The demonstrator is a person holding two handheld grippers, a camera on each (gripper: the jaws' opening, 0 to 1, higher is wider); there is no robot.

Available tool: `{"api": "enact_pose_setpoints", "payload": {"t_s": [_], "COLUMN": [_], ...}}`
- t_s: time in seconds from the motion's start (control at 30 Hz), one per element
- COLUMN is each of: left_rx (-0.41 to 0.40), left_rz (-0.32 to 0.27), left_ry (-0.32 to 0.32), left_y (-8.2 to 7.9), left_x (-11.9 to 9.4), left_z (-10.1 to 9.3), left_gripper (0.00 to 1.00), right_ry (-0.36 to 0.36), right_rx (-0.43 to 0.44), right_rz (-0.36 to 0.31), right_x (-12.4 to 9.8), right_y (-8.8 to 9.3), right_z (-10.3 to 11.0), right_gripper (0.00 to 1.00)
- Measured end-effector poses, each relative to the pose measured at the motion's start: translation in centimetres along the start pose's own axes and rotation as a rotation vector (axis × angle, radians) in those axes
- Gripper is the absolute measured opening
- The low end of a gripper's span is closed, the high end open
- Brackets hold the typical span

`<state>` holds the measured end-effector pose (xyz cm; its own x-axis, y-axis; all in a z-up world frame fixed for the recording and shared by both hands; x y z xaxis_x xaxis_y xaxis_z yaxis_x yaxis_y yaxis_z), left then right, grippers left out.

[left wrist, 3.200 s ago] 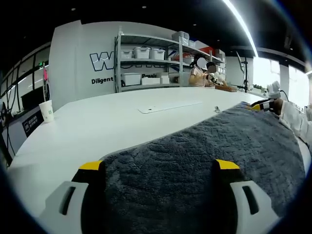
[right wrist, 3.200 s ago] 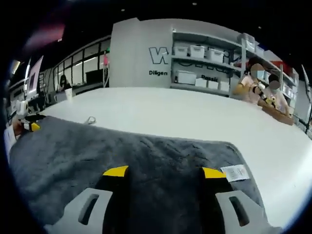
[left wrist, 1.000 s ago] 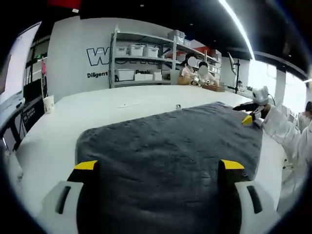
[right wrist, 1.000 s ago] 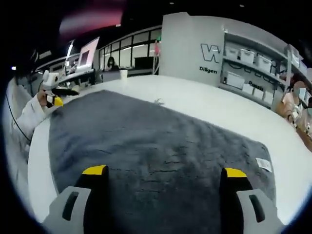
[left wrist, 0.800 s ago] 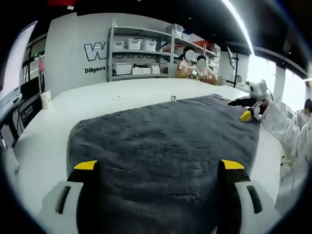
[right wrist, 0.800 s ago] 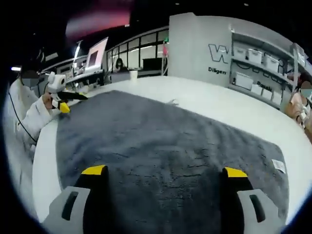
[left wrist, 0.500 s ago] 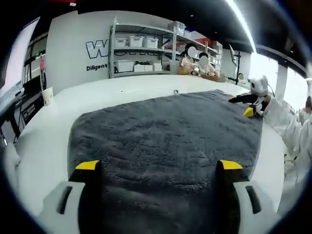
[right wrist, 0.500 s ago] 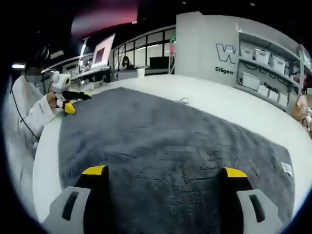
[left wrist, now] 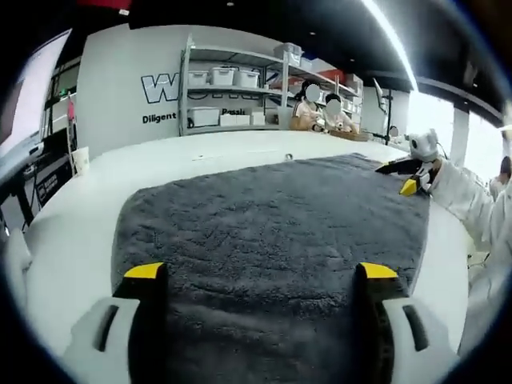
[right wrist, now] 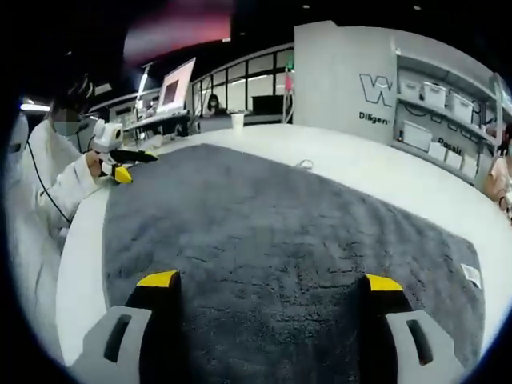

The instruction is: Open the folded towel by lifting each exposed corner and separating the folded layers until the towel lies flat within the target outline without major curled edges

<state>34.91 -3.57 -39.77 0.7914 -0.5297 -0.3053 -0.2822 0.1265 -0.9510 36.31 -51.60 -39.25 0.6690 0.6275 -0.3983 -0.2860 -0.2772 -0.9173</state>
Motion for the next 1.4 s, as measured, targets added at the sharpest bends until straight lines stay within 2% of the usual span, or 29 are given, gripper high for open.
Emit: {"api": "enact_pose_setpoints", "payload": {"t_s": [0.6, 0.7, 0.97, 1.13, 1.4], "left_rx": [0.001, 0.050, 0.051, 0.058, 0.060], "left_rz": [-0.005, 0.008, 0.011, 0.014, 0.016], "left_ry": [-0.001, 0.005, 0.012, 0.024, 0.025], "left_y": [0.1, 0.2, 0.2, 0.1, 0.1], "left_x": [-0.5, -0.4, -0.4, -0.5, -0.5], "left_z": [1.0, 0.8, 0.9, 0.9, 0.9], "left_gripper": [0.85, 0.86, 0.88, 0.88, 0.88], "right_ry": [-0.003, -0.010, -0.013, -0.012, 0.013], "right_rx": [-0.005, -0.007, -0.040, -0.064, -0.033], "right_rz": [-0.002, 0.005, 0.026, 0.038, 0.031], "right_x": [-0.4, -0.5, -0.8, -2.3, -5.3], "right_y": [0.1, 0.1, -0.2, -0.4, 0.0], "right_z": [1.0, 0.1, -0.3, -1.0, -4.1], "right_gripper": [0.91, 0.91, 0.93, 0.92, 0.84]}}
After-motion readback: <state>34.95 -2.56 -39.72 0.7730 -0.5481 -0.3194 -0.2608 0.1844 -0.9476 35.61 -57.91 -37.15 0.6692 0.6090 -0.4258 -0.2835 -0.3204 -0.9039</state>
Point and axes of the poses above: the point that each gripper's makers call its tool centre point, and the gripper's own axes: x roughly forward along the fingers, z roughly to its left, y roughly out of its underside, the point moved 10 cm from there along -x, roughly backward along the fingers, and after that the axes turned 7 degrees about -z, right-handed, at the moved point
